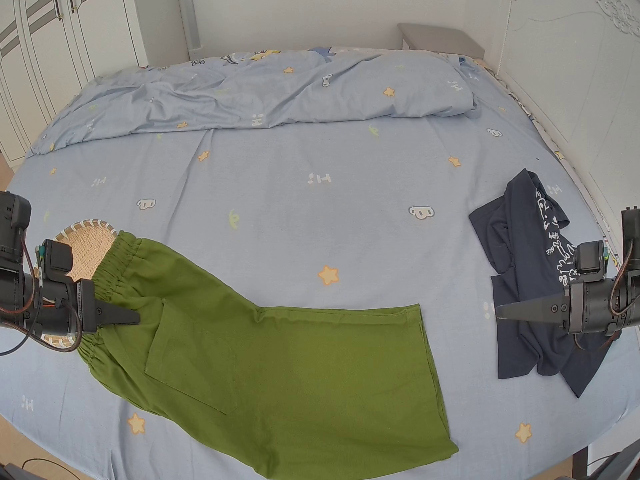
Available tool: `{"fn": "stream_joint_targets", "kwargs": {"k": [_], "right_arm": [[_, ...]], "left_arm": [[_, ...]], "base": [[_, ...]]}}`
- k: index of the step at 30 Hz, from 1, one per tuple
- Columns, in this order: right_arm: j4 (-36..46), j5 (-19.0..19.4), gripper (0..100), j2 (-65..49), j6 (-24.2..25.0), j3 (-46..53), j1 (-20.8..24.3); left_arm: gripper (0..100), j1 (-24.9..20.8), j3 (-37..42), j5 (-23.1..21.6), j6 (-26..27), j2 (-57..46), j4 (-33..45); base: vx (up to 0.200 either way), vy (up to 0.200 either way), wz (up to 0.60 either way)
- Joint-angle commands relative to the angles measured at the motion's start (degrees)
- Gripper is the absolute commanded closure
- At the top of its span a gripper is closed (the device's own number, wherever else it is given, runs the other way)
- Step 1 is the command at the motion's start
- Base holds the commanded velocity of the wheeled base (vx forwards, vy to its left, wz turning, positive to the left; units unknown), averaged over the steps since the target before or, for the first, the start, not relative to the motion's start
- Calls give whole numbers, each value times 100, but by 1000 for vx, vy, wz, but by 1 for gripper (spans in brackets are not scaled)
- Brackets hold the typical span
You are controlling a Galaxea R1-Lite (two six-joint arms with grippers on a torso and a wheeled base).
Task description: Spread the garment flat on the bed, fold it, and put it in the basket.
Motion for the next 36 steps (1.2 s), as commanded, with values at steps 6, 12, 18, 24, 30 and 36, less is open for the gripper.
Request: {"fn": "stream_joint_targets", "kwargs": {"k": [6, 12, 18, 24, 30, 36], "right_arm": [[-3, -180, 0, -7, 0, 7, 44], [-3, -224, 0, 2, 0, 33, 61], [-3, -224, 0, 11, 0, 33, 61], [-12, -224, 0, 11, 0, 42, 61], [-12, -233, 0, 11, 0, 51, 61], [-12, -233, 0, 37, 0, 59, 53]], "left_arm": [[100, -2058, -502, 1045, -168, 145, 32], [100, -2876, -818, 1554, -528, 506, 6], [100, -3526, -1170, 1915, -748, 998, -12], [100, -4326, -1460, 2249, -1196, 1323, -73], [100, -4985, -1504, 2794, -1372, 1806, -662], [100, -5337, -1513, 2846, -1504, 2228, -900]], "base": [[0, 0, 0], [0, 0, 0], [0, 0, 0], [0, 0, 0], [0, 0, 0], [0, 0, 0]]}}
